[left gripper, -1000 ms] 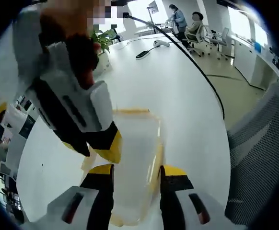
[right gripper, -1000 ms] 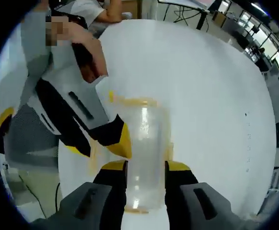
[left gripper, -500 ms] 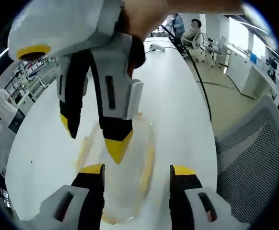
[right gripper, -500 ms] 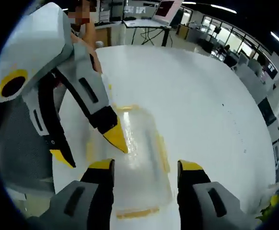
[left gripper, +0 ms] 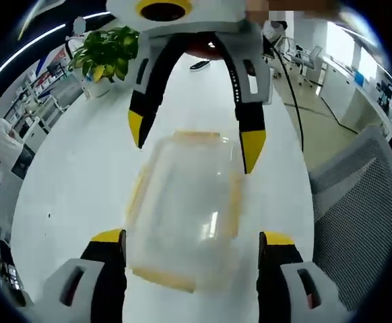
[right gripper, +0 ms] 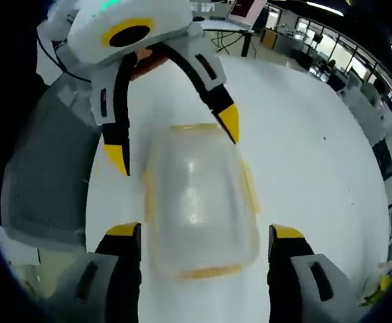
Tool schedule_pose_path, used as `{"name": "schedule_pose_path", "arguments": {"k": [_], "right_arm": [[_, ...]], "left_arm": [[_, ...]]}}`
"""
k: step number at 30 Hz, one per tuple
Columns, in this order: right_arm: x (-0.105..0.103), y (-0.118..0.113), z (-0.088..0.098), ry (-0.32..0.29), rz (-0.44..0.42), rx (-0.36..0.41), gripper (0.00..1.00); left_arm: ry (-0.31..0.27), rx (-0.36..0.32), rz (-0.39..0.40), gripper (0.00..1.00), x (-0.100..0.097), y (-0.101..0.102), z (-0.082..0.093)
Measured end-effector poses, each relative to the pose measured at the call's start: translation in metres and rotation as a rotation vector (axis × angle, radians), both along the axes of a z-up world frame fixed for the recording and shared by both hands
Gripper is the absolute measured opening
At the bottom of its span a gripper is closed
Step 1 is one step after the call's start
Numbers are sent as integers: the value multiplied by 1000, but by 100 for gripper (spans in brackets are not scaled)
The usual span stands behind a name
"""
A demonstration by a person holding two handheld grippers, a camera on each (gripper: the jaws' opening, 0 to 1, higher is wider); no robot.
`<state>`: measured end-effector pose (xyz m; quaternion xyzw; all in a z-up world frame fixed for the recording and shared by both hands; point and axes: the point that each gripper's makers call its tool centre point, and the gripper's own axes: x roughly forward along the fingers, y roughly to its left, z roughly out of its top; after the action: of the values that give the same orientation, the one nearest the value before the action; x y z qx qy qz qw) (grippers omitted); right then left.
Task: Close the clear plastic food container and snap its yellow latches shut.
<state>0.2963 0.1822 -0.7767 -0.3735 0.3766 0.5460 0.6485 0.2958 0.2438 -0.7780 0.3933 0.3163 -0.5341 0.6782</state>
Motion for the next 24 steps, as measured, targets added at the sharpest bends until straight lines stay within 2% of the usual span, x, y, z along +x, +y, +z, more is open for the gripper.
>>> {"name": "schedule_pose_path", "arguments": {"k": [2, 5, 7, 10, 12, 17, 21, 24], "right_arm": [[-2, 0, -6, 4, 11, -17, 79], [-2, -3, -13, -20, 44, -66, 80], [-2, -4, -15, -25, 49, -76, 81], [-1, -10, -20, -29, 58, -109, 83], [-1, -13, -22, -34, 67, -126, 83], [1, -12, -22, -38, 69, -121, 82], [1, -11, -27, -28, 75, -123, 81], [0, -12, -29, -28, 90, -136, 78]], "left_arm": [[-20, 9, -13, 82, 3, -2, 1], [-1, 39, -25, 84, 5, -3, -3], [-10, 66, -15, 85, 10, -1, -7], [32, 104, -8, 90, 7, 3, -17], [40, 148, -26, 90, 6, 7, -22], [50, 189, -34, 91, 7, 9, -30], [10, 241, -62, 90, 12, 10, -37], [3, 253, -59, 90, 13, 10, -40]]}}
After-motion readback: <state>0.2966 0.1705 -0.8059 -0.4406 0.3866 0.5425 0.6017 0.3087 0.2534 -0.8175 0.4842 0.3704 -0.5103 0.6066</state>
